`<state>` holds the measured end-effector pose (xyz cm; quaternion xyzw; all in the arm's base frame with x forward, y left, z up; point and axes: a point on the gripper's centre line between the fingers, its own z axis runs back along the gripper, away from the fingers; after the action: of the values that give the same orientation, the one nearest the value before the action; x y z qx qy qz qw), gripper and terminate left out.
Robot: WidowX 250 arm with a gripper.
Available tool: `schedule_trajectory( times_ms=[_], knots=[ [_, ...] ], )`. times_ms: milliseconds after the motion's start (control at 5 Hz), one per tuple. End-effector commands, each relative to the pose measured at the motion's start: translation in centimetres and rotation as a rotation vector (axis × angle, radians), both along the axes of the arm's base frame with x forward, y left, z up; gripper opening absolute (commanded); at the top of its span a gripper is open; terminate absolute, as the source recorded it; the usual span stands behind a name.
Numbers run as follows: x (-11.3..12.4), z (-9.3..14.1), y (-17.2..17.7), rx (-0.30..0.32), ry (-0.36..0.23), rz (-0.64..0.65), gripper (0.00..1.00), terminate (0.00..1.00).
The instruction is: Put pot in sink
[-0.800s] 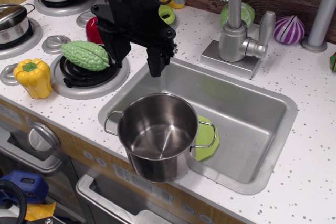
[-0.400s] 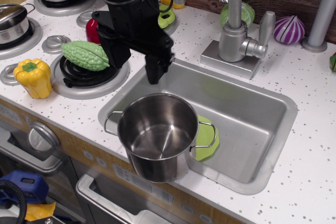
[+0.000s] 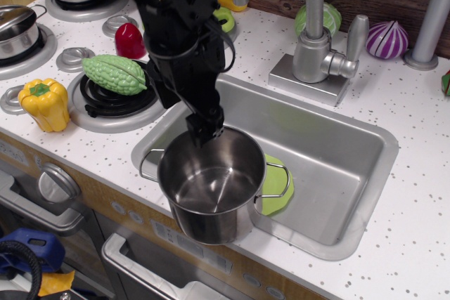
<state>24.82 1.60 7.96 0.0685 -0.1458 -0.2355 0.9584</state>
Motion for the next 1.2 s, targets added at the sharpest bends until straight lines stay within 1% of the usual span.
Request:
schedule_trajectory(
  times_ms=[0, 200, 400, 600, 800, 1000],
  knots=[
    [0.9, -0.3, 0.6, 0.009, -0.078, -0.091, 1.0, 0.0],
    [1.3, -0.8, 0.8, -0.061, -0.086, -0.092, 1.0, 0.0],
    [1.7, -2.2, 0.6, -0.118, -0.106, -0.06, 1.0, 0.0],
    [1.7, -2.4, 0.6, -0.142, -0.095, -0.051, 0.0, 0.0],
    [1.6, -2.6, 0.3, -0.175, -0.089, -0.026, 0.0, 0.0],
    [1.6, -2.5, 0.3, -0.185, -0.083, -0.007, 0.0, 0.0]
  ],
)
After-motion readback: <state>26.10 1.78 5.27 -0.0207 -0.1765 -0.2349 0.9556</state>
